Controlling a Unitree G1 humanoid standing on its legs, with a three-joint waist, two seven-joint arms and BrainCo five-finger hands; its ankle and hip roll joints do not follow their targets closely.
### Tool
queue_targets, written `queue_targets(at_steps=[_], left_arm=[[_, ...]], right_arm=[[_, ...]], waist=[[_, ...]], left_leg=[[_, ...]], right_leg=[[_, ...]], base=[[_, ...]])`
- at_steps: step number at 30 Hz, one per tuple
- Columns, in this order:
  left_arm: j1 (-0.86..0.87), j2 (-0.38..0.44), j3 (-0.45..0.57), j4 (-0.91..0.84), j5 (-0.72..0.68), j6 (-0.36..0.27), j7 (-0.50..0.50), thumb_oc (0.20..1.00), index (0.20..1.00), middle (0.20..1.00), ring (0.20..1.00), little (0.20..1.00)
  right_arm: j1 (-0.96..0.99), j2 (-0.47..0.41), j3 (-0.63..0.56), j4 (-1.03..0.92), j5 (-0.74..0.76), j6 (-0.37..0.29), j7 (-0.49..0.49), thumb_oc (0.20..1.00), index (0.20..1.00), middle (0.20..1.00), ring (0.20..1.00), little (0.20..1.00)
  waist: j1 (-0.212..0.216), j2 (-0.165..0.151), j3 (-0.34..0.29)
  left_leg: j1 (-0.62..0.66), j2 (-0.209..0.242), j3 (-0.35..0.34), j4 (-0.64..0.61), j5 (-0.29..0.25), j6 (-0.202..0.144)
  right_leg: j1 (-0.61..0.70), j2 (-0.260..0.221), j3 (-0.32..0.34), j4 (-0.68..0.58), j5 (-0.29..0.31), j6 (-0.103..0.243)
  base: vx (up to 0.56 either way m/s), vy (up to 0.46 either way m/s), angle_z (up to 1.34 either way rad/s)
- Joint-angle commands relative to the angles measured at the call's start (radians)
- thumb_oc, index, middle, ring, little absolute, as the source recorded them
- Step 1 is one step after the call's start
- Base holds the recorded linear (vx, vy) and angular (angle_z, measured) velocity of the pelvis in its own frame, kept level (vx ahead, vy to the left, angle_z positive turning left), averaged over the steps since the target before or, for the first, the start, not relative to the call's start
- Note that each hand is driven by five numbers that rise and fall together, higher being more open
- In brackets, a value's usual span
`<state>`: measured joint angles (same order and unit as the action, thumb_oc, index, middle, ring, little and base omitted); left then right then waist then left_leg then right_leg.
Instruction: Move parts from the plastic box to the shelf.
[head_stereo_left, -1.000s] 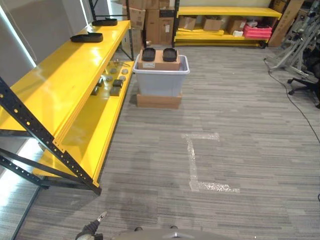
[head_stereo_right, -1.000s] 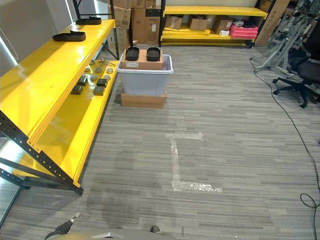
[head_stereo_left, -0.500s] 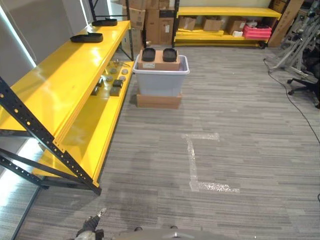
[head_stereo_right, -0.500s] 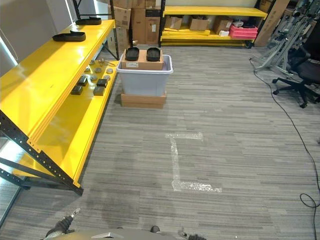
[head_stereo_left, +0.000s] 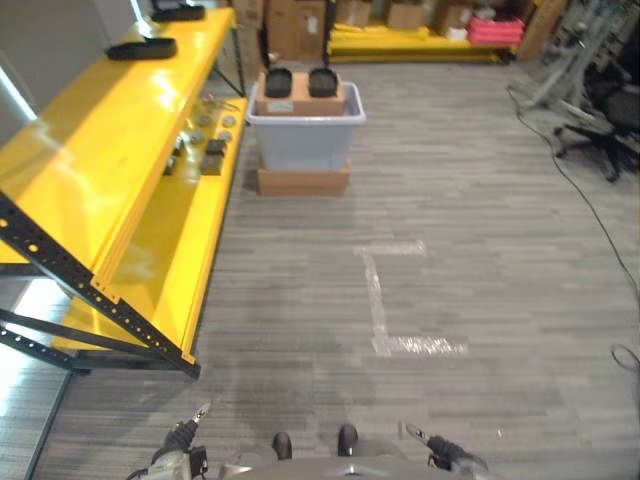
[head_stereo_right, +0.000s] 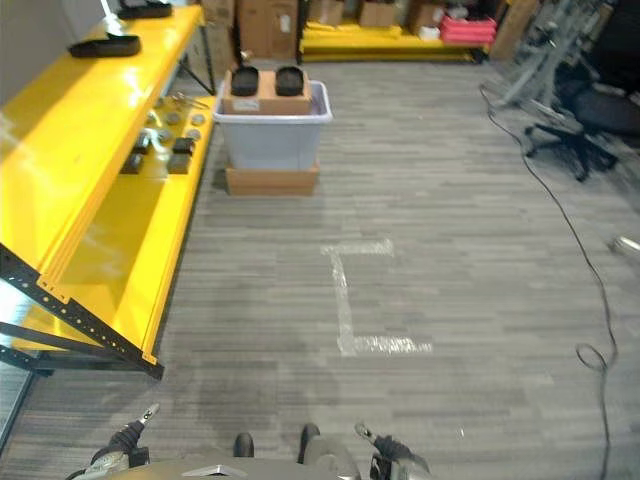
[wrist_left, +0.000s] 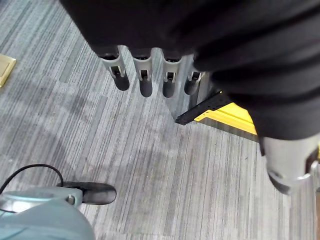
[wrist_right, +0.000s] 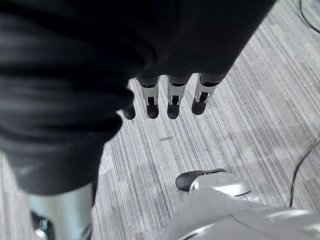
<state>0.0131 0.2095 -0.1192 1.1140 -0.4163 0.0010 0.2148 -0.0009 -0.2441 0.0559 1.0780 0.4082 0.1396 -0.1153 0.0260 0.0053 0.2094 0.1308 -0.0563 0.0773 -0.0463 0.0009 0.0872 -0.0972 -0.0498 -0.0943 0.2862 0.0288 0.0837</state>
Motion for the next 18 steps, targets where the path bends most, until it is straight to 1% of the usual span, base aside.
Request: queue_targets(at_steps=[1,2,3,4,6,7,9,11,13,14,15,18], left_arm=[[0.002,0.006,0.014,-0.008,0.026,-0.002,0.005,1.0,1.0,1.0,1.0,1.0],[0.008,0.007,0.016,-0.02,0.029,0.004,0.007,1.0,1.0,1.0,1.0,1.0],[0.009,0.007,0.016,-0.023,0.03,0.005,0.007,1.0,1.0,1.0,1.0,1.0],[0.012,0.009,0.017,-0.023,0.032,0.005,0.007,1.0,1.0,1.0,1.0,1.0],[0.012,0.01,0.014,-0.016,0.034,-0.005,0.006,1.0,1.0,1.0,1.0,1.0],[0.012,0.011,0.011,-0.01,0.031,-0.012,0.006,1.0,1.0,1.0,1.0,1.0],[0.015,0.014,0.011,0.002,0.032,-0.025,0.008,1.0,1.0,1.0,1.0,1.0],[0.014,0.016,0.016,0.008,0.042,-0.029,0.003,1.0,1.0,1.0,1.0,1.0],[0.016,0.017,0.017,0.009,0.046,-0.033,0.001,1.0,1.0,1.0,1.0,1.0],[0.017,0.011,0.018,0.013,0.048,-0.042,0.006,1.0,1.0,1.0,1.0,1.0],[0.019,0.009,0.019,0.011,0.038,-0.038,0.008,1.0,1.0,1.0,1.0,1.0],[0.023,0.009,0.027,0.008,0.018,-0.025,0.013,1.0,1.0,1.0,1.0,1.0]], right_arm=[[0.009,-0.033,0.012,-0.07,0.039,0.008,-0.016,1.0,1.0,1.0,1.0,1.0],[0.012,-0.035,0.014,-0.094,0.043,0.016,-0.015,1.0,1.0,1.0,1.0,1.0],[0.012,-0.036,0.014,-0.099,0.043,0.018,-0.014,1.0,1.0,1.0,1.0,1.0],[0.014,-0.037,0.013,-0.109,0.035,0.025,-0.007,1.0,1.0,1.0,1.0,1.0],[0.015,-0.039,0.014,-0.105,0.03,0.021,0.006,1.0,1.0,1.0,1.0,1.0],[0.018,-0.042,0.014,-0.101,0.029,0.02,0.018,1.0,1.0,1.0,1.0,1.0],[0.033,-0.042,0.002,-0.087,0.008,0.014,0.05,1.0,1.0,1.0,1.0,1.0],[0.048,-0.037,-0.004,-0.08,0.0,0.006,0.058,1.0,1.0,1.0,1.0,1.0],[0.051,-0.036,-0.005,-0.075,0.0,0.004,0.062,1.0,1.0,1.0,1.0,1.0],[0.055,-0.039,-0.006,-0.061,0.004,0.001,0.062,1.0,1.0,1.0,1.0,1.0],[0.052,-0.042,-0.003,-0.051,0.009,0.004,0.059,1.0,1.0,1.0,1.0,1.0],[0.043,-0.047,0.005,-0.034,0.001,0.007,0.05,1.0,1.0,1.0,1.0,1.0]], waist=[[0.0,0.016,0.002],[-0.006,0.001,0.012],[-0.008,-0.004,0.014],[-0.017,-0.025,0.018],[-0.028,-0.047,0.022],[-0.035,-0.055,0.026],[-0.045,-0.063,0.028],[-0.048,-0.068,0.026],[-0.048,-0.072,0.025],[-0.048,-0.075,0.013],[-0.049,-0.074,0.002],[-0.051,-0.068,-0.014]], left_leg=[[-0.064,-0.053,-0.086,0.122,-0.047,0.035],[-0.059,-0.072,-0.088,0.146,-0.077,0.032],[-0.057,-0.077,-0.089,0.153,-0.085,0.03],[-0.049,-0.094,-0.099,0.172,-0.111,0.026],[-0.033,-0.111,-0.118,0.187,-0.139,0.022],[-0.017,-0.113,-0.132,0.194,-0.157,0.021],[0.022,-0.106,-0.145,0.201,-0.188,0.016],[0.044,-0.099,-0.147,0.21,-0.204,0.011],[0.049,-0.096,-0.144,0.218,-0.211,0.009],[0.065,-0.082,-0.143,0.221,-0.215,-0.004],[0.078,-0.067,-0.141,0.228,-0.225,-0.017],[0.104,-0.039,-0.14,0.235,-0.227,-0.036]], right_leg=[[-0.117,-0.115,-0.009,0.226,0.176,0.063],[-0.141,-0.121,-0.024,0.143,0.205,0.074],[-0.141,-0.121,-0.026,0.108,0.209,0.077],[-0.138,-0.12,-0.027,-0.004,0.223,0.088],[-0.136,-0.118,-0.019,-0.135,0.238,0.102],[-0.129,-0.112,-0.015,-0.215,0.237,0.106],[-0.114,-0.107,-0.025,-0.316,0.242,0.12],[-0.112,-0.114,-0.04,-0.338,0.245,0.127],[-0.106,-0.118,-0.044,-0.334,0.245,0.126],[-0.082,-0.12,-0.045,-0.324,0.231,0.119],[-0.065,-0.117,-0.036,-0.308,0.219,0.108],[-0.047,-0.103,-0.024,-0.276,0.205,0.09]], base=[[0.2,0.066,-0.16],[0.22,0.01,-0.1],[0.31,-0.131,-0.17],[0.27,-0.144,-0.19],[0.31,-0.163,-0.06],[0.39,-0.176,0.09],[0.49,-0.199,0.2],[0.45,-0.188,0.32],[0.36,-0.159,0.33],[0.54,-0.239,0.27],[0.65,-0.289,0.36],[0.39,-0.174,0.39]])
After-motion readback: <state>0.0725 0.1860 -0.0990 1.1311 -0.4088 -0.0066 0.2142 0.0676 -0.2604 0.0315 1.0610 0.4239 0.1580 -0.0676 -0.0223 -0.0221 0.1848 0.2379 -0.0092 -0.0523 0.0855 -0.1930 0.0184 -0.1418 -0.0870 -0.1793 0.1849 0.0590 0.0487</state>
